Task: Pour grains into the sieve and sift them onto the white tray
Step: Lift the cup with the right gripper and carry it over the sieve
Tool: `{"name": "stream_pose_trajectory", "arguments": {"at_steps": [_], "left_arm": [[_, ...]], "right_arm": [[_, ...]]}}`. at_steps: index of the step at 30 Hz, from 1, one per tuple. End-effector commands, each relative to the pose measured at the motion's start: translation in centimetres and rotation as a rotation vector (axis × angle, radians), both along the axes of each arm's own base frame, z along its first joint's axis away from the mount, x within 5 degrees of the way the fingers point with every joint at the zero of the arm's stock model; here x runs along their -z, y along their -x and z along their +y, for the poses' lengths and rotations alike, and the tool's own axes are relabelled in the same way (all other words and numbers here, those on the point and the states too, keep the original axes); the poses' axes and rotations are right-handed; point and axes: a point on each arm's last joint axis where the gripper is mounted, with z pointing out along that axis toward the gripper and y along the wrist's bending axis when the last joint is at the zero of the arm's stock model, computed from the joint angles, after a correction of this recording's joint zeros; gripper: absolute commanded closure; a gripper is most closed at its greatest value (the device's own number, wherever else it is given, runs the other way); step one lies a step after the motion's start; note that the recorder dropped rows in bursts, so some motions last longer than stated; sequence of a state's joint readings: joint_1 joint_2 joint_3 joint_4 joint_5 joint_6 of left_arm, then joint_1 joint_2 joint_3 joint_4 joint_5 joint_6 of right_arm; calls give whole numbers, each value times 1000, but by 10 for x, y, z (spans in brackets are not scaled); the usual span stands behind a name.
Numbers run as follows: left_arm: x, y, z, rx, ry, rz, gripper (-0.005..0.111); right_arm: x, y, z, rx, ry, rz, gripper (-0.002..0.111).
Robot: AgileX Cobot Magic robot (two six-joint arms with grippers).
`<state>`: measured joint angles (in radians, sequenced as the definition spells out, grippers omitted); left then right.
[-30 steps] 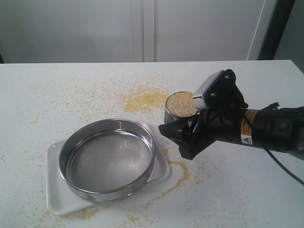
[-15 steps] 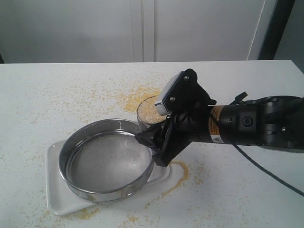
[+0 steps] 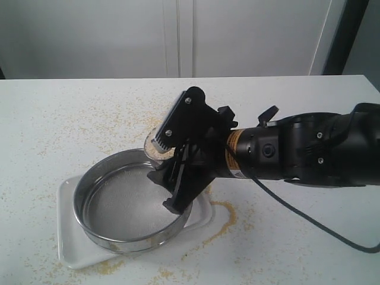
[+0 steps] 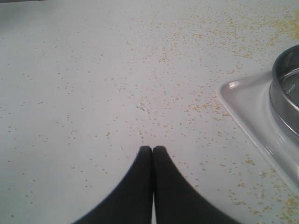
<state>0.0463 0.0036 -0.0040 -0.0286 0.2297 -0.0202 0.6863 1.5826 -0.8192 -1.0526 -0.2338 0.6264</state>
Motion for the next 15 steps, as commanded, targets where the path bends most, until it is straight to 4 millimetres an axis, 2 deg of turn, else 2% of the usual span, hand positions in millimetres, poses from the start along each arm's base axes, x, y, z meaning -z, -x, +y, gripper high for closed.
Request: {"name": "stream_pose_trajectory", "arguments": {"at_steps": [1,15], "left_arm": [[1,0,0,-2,9,3,106],[1,0,0,-2,9,3,106]], "right_arm": [[-8,-2,11,10,8,-20,108],[1,-9,41,-23,182,-100,108]]}}
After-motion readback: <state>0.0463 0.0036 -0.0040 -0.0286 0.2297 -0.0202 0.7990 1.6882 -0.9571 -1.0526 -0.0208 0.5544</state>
